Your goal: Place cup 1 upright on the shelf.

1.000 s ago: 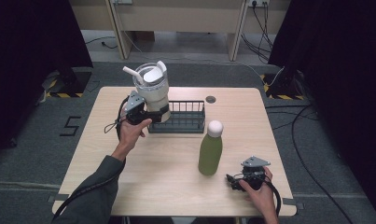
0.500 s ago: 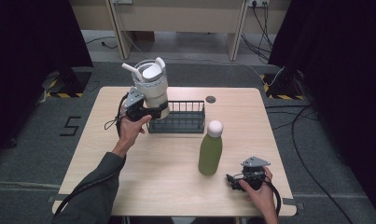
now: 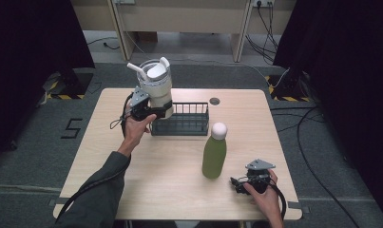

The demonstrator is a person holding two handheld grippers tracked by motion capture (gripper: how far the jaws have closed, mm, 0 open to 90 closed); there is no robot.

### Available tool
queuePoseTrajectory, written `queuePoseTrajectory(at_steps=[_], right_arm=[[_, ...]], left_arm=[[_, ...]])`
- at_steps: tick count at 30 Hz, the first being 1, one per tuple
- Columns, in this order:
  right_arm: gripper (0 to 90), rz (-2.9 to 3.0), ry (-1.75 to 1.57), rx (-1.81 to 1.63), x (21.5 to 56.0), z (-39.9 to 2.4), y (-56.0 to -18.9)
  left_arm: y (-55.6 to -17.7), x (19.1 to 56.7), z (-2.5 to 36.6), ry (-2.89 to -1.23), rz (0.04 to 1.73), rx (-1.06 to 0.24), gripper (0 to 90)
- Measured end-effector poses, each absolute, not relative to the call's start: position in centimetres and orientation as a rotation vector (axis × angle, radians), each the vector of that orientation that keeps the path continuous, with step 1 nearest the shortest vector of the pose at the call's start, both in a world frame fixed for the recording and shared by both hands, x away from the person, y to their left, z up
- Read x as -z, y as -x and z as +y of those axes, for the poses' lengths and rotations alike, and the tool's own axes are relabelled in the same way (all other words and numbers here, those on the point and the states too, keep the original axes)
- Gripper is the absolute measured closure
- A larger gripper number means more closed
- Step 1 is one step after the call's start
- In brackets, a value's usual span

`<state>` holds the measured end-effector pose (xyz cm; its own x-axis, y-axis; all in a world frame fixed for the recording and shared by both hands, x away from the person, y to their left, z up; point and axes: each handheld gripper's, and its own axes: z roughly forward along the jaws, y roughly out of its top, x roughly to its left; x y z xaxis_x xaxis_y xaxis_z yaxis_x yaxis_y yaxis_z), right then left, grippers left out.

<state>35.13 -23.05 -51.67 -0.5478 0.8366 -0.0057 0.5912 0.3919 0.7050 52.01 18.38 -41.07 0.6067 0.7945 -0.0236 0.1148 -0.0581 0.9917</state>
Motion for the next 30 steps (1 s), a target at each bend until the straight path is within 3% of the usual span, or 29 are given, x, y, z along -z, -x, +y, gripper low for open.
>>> queuePoseTrajectory(at_steps=[30], right_arm=[[4.8, 2.296, -1.237, -0.943, 51.7, -23.1, -35.1]], left_arm=[[-53.3, 43.5, 18.1, -1.558, 0.833, -0.667, 10.5]])
